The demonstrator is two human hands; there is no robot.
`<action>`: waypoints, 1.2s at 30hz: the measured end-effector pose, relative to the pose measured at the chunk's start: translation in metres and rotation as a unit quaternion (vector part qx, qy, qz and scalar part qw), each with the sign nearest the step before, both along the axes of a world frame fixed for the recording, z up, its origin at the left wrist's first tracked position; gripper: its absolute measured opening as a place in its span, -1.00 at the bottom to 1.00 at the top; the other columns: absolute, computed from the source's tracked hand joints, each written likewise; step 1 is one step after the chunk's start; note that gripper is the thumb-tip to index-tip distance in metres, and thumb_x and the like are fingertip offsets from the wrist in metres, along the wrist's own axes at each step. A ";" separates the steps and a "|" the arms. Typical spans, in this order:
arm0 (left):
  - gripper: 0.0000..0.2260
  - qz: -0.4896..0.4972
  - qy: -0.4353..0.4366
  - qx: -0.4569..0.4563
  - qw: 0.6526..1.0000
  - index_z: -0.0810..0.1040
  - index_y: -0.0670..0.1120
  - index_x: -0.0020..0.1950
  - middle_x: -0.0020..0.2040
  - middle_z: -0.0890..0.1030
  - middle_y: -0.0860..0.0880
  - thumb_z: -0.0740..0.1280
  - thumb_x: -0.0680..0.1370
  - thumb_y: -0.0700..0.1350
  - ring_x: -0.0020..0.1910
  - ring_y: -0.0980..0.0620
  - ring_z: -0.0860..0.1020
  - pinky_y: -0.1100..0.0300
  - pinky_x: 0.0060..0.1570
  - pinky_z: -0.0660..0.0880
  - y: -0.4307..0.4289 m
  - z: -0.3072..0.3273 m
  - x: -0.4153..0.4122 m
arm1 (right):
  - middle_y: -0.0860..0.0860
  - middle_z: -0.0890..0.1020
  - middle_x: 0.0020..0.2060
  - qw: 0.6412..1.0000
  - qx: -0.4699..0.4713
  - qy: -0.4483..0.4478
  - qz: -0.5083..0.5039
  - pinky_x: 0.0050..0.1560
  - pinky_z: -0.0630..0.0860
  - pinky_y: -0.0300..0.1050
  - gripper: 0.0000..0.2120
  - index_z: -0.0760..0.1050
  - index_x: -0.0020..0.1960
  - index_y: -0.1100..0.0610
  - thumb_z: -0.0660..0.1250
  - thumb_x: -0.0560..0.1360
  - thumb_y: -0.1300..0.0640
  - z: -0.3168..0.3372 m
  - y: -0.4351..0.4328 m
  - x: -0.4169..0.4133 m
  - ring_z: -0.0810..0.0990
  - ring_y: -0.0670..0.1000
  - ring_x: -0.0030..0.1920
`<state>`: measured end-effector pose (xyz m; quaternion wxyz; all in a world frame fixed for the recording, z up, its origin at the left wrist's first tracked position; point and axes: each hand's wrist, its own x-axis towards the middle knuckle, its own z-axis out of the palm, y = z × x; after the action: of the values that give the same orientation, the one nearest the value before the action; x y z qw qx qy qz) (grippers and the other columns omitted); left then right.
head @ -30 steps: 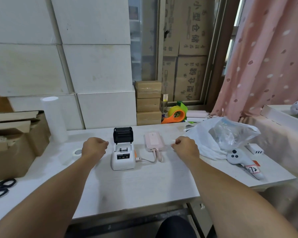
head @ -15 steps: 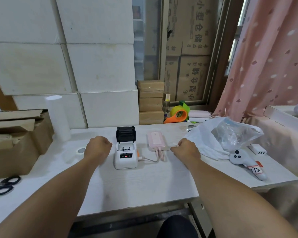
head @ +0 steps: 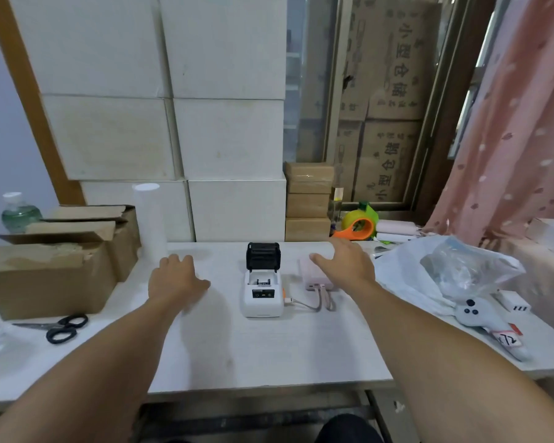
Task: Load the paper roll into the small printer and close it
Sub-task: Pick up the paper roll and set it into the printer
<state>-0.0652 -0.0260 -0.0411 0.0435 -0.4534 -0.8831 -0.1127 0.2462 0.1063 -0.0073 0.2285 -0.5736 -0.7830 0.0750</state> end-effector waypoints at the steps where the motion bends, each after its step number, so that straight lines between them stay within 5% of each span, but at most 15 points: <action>1: -0.49 0.007 -0.011 -0.002 1.000 0.46 -0.05 0.33 0.27 0.50 -0.10 0.35 0.47 0.18 0.31 -0.14 0.41 0.03 0.16 0.37 -0.004 -0.001 -0.002 | 0.05 0.55 0.44 1.000 0.008 -0.005 0.014 0.30 0.48 0.09 -0.36 0.44 0.52 0.06 0.31 0.58 -0.31 0.001 -0.002 -0.007 0.47 0.14 0.42; 6: -0.38 0.015 -0.052 -0.004 0.999 0.39 0.01 0.37 0.29 0.47 -0.10 0.38 0.40 0.26 0.33 -0.15 0.39 0.01 0.11 0.37 -0.017 -0.008 -0.009 | -0.01 0.31 0.64 0.998 0.013 -0.023 0.064 0.52 0.29 0.11 -0.26 0.27 0.65 0.01 0.28 0.59 -0.32 0.003 -0.009 -0.035 0.27 0.10 0.61; 12: -0.46 0.015 -0.040 -0.003 0.999 0.40 -0.01 0.34 0.27 0.47 -0.10 0.37 0.45 0.20 0.31 -0.14 0.38 0.07 0.02 0.33 -0.015 -0.013 -0.013 | -0.01 0.38 0.60 0.995 0.030 -0.039 0.085 0.48 0.34 0.07 -0.28 0.30 0.63 0.03 0.30 0.60 -0.30 0.004 -0.013 -0.055 0.34 0.08 0.57; 19: -0.33 0.017 -0.086 -0.012 0.996 0.30 0.09 0.47 0.38 0.39 -0.07 0.37 0.43 0.29 0.36 -0.16 0.37 -0.03 0.16 0.38 -0.017 -0.021 -0.020 | -0.01 0.42 0.56 0.995 0.012 -0.062 0.072 0.42 0.39 0.07 -0.30 0.32 0.61 0.02 0.29 0.59 -0.32 -0.004 -0.007 -0.049 0.37 0.08 0.54; 30: -0.69 -0.017 -0.055 0.040 0.998 0.34 0.03 0.07 0.32 0.36 -0.10 0.42 0.48 0.05 0.21 -0.19 0.43 -0.09 0.08 0.41 -0.008 -0.023 -0.012 | -0.01 0.45 0.53 0.995 -0.004 -0.079 0.060 0.41 0.41 0.06 -0.29 0.34 0.58 0.05 0.33 0.58 -0.31 -0.017 -0.001 -0.041 0.42 0.08 0.49; 36: -0.76 -0.029 -0.044 0.017 0.998 0.50 -0.03 0.15 0.43 0.33 -0.12 0.38 0.54 0.01 0.32 -0.18 0.40 -0.13 0.22 0.39 -0.005 -0.026 -0.017 | -0.01 0.50 0.45 0.994 -0.011 -0.091 0.054 0.35 0.45 0.03 -0.35 0.41 0.52 0.06 0.33 0.58 -0.30 -0.022 -0.002 -0.037 0.46 0.07 0.42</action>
<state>-0.0822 -0.0307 -0.0669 0.0088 -0.4722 -0.8688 -0.1485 0.2096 0.1044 -0.0298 0.1455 -0.5377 -0.8293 0.0436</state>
